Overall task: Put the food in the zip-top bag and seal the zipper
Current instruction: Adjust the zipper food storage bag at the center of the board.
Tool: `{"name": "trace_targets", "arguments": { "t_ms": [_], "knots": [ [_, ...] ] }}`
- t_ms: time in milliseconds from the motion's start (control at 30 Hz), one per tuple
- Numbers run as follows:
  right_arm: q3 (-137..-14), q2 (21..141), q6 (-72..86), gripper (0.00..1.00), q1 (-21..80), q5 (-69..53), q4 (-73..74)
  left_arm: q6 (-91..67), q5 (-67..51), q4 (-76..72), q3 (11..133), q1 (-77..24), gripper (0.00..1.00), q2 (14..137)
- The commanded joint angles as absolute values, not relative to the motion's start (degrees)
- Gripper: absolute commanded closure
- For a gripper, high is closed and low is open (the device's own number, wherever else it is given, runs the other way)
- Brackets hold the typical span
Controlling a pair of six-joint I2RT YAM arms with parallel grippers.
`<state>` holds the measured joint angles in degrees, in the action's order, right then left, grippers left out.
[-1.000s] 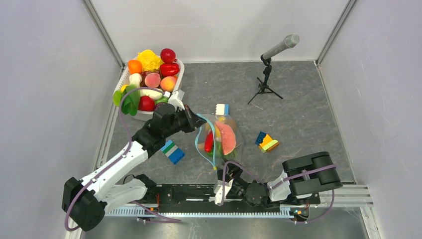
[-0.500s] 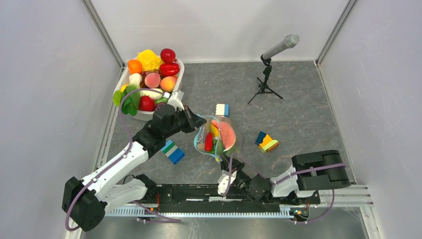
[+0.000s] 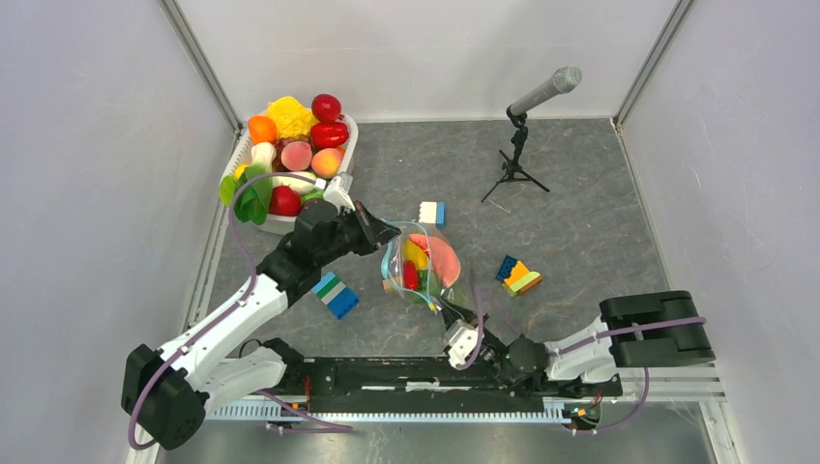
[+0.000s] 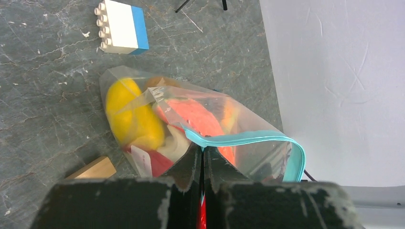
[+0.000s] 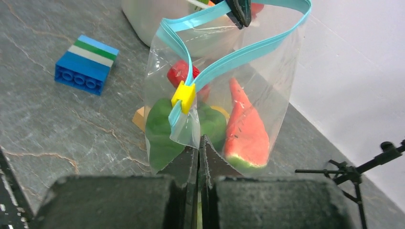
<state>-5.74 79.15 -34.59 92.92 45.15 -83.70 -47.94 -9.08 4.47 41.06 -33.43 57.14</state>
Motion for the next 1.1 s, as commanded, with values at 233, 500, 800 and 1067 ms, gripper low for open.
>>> {"name": "trace_targets", "arguments": {
  "t_ms": [233,500,800,1067],
  "knots": [
    [-2.5,57.5,-17.8,1.00,87.3,34.2,-78.7,-48.3,-3.1,3.2,43.5,-32.6,0.95,54.9],
    [-2.1,44.7,-13.8,1.00,83.7,30.8,-60.0,-45.7,-2.1,4.4,46.1,-32.4,0.87,55.5],
    [-1.1,37.0,-6.0,1.00,76.2,27.2,-48.8,-38.8,-0.7,9.3,49.9,-32.3,0.70,54.8],
    [-3.3,31.3,-3.9,1.00,68.7,25.3,-38.3,-31.9,-1.4,12.5,51.2,-32.3,0.28,53.2]
  ]
}}
